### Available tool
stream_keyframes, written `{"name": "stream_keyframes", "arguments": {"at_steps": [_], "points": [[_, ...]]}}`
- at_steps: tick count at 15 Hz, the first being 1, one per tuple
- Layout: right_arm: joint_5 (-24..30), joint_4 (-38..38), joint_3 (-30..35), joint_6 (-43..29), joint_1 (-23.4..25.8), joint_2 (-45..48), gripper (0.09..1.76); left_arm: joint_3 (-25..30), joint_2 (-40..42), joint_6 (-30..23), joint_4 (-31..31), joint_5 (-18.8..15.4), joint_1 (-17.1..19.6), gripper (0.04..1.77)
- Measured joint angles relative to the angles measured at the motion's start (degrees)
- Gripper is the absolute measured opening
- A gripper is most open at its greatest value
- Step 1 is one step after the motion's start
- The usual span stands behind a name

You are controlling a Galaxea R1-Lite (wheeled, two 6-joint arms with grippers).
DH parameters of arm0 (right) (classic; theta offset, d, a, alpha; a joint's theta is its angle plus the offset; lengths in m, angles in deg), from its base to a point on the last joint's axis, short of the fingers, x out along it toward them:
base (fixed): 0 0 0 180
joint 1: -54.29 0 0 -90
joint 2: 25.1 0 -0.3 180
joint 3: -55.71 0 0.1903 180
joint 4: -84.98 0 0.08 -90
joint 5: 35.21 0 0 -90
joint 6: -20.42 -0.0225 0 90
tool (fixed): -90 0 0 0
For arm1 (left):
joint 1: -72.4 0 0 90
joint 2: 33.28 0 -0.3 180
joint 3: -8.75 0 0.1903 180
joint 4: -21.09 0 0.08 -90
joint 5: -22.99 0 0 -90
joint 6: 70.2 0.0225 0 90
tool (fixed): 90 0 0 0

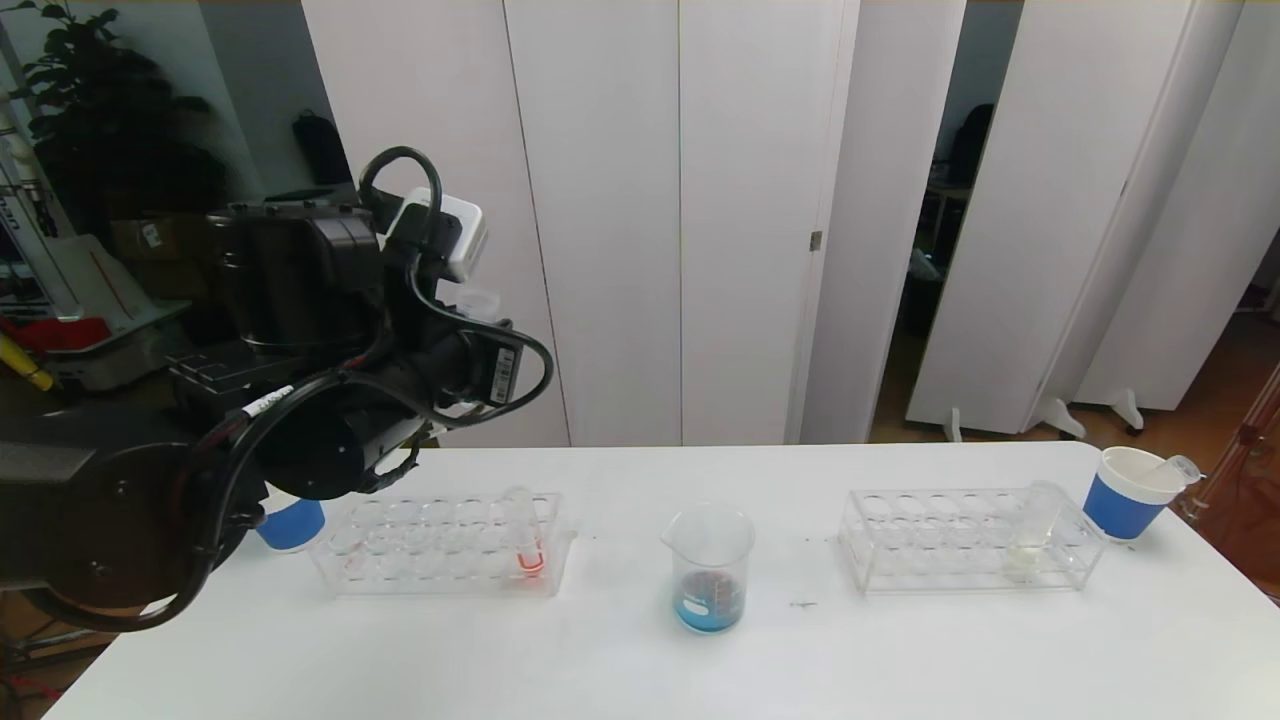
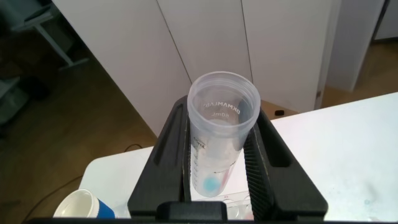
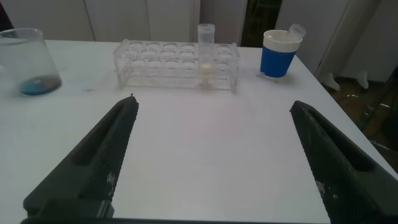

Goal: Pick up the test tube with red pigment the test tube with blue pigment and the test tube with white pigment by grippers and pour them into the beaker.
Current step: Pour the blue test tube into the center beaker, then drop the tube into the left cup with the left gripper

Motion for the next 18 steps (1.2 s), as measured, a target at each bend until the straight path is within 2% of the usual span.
{"name": "stream_keyframes", "arguments": {"at_steps": [4,7,10,13,18], "points": [[0.05,0.00,0.00,0.00,0.00,0.00,1.75,-0.39,2.56,-11.89,-6.67,-0.39,0.94,0.57],[0.00,0.00,0.00,0.00,0.00,0.00,1.75,0.11,3.63,-16.26,-8.06,0.22,2.27,0.57],[0.00,0.00,0.00,0.00,0.00,0.00,1.75,0.85,4.08,-16.15,-7.84,1.00,4.36,0.57],[0.02,0.00,0.00,0.00,0.00,0.00,1.75,1.10,4.52,-15.85,-6.34,2.95,8.50,0.57],[0.00,0.00,0.00,0.00,0.00,0.00,1.75,2.10,4.57,-14.98,2.83,3.80,16.24,0.57]]}}
